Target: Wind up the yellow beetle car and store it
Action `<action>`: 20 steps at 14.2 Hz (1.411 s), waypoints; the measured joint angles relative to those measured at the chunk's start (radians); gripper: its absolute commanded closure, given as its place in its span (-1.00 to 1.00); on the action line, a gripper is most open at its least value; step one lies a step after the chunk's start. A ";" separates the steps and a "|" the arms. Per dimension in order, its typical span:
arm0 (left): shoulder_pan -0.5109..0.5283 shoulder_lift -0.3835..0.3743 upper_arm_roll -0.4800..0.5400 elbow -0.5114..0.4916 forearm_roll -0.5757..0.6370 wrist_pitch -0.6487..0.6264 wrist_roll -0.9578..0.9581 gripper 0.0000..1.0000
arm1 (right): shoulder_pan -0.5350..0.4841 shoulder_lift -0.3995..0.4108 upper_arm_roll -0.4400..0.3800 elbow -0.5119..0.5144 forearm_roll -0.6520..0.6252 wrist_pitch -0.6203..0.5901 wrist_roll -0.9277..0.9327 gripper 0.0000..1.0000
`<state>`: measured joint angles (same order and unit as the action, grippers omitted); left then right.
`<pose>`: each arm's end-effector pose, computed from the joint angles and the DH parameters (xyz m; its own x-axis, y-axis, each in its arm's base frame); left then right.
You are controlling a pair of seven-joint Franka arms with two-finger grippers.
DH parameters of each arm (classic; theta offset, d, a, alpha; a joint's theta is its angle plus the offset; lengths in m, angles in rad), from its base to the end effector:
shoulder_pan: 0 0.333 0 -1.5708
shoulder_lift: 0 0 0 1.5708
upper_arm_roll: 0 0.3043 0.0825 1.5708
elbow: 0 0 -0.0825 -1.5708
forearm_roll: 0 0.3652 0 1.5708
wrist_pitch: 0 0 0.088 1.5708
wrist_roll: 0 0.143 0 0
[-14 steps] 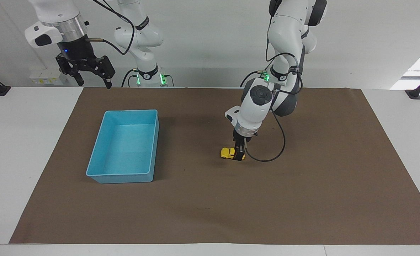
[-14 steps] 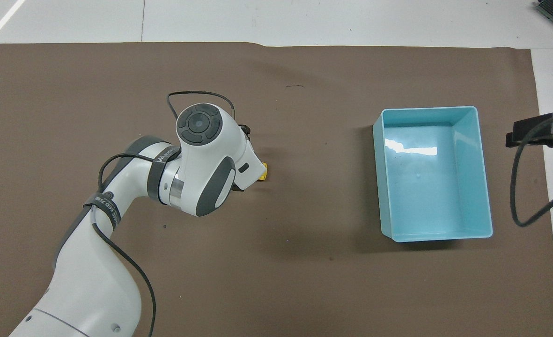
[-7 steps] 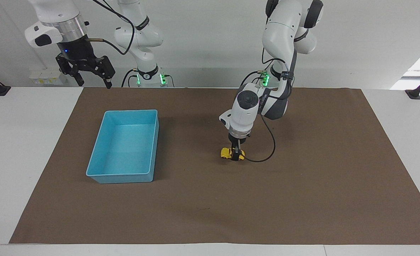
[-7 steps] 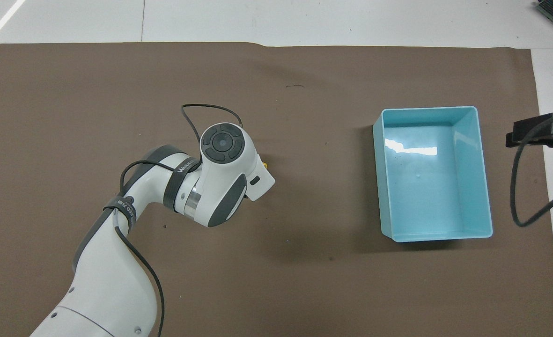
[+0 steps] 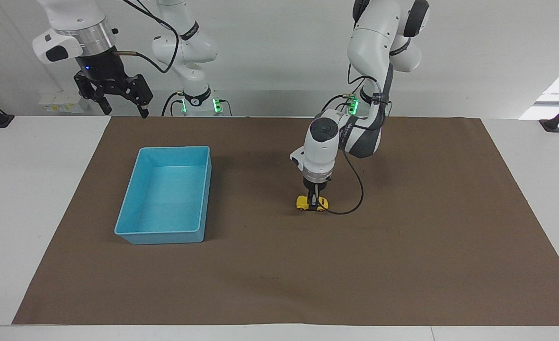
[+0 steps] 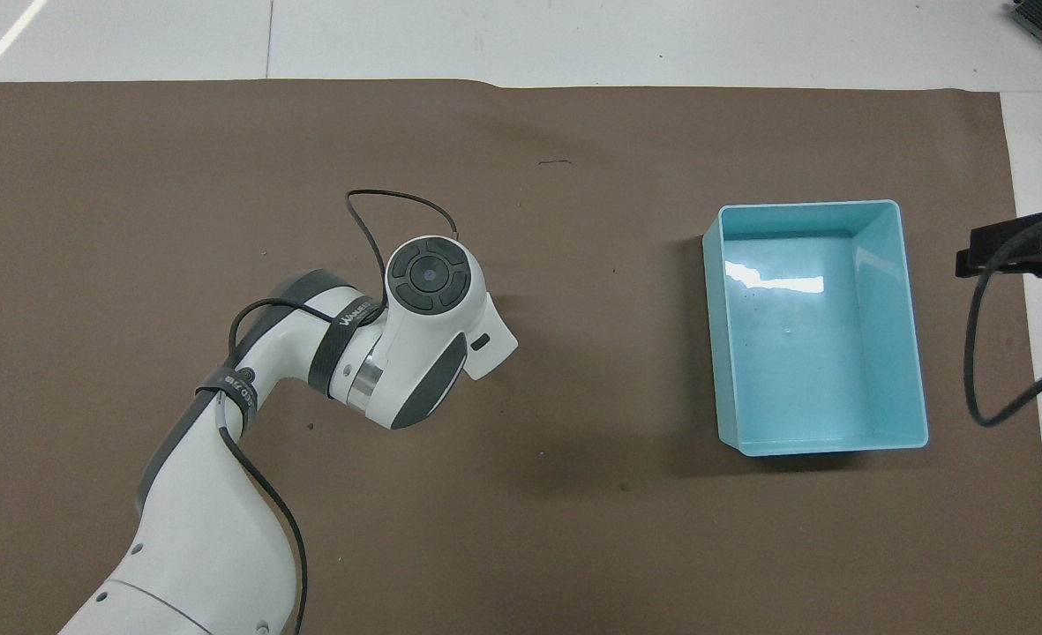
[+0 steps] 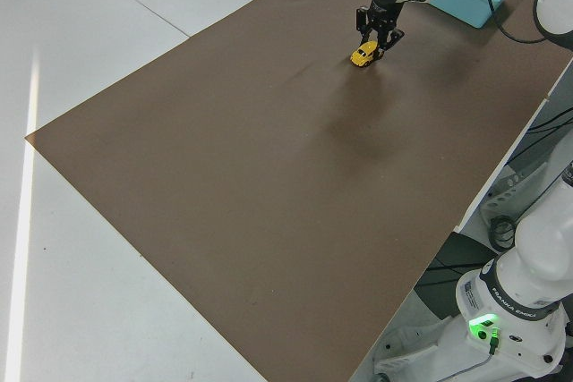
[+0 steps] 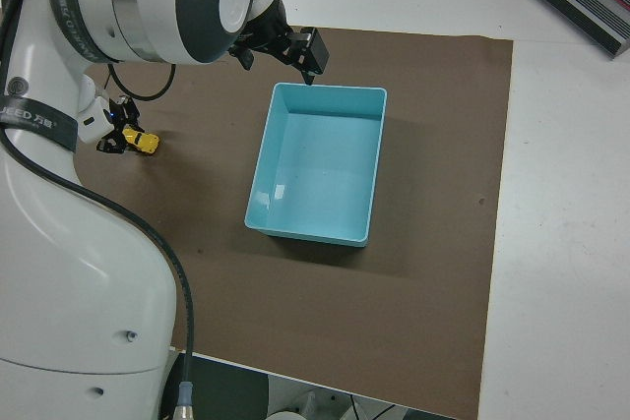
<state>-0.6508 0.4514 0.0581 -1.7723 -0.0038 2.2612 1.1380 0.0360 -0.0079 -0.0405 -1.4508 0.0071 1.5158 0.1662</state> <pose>0.5299 -0.3598 0.2753 -0.1630 -0.9866 -0.0042 -0.9856 0.1630 -0.0440 0.5300 -0.0014 0.6301 0.9830 -0.1695 0.0706 -0.1685 -0.9855 -0.0193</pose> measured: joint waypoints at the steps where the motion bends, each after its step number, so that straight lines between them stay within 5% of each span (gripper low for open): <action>1: 0.000 -0.001 0.001 -0.001 0.000 0.000 0.000 1.00 | 0.000 0.000 -0.002 0.000 0.000 0.000 0.000 -1.00; 20: 0.136 -0.059 0.011 -0.088 0.000 0.001 0.156 1.00 | 0.000 0.000 -0.005 0.000 0.000 0.000 0.000 -1.00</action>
<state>-0.5147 0.3925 0.0695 -1.8604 -0.0038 2.2620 1.2938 0.0355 -0.0079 -0.0453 -1.4508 0.0071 1.5157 0.1662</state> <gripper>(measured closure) 0.555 0.000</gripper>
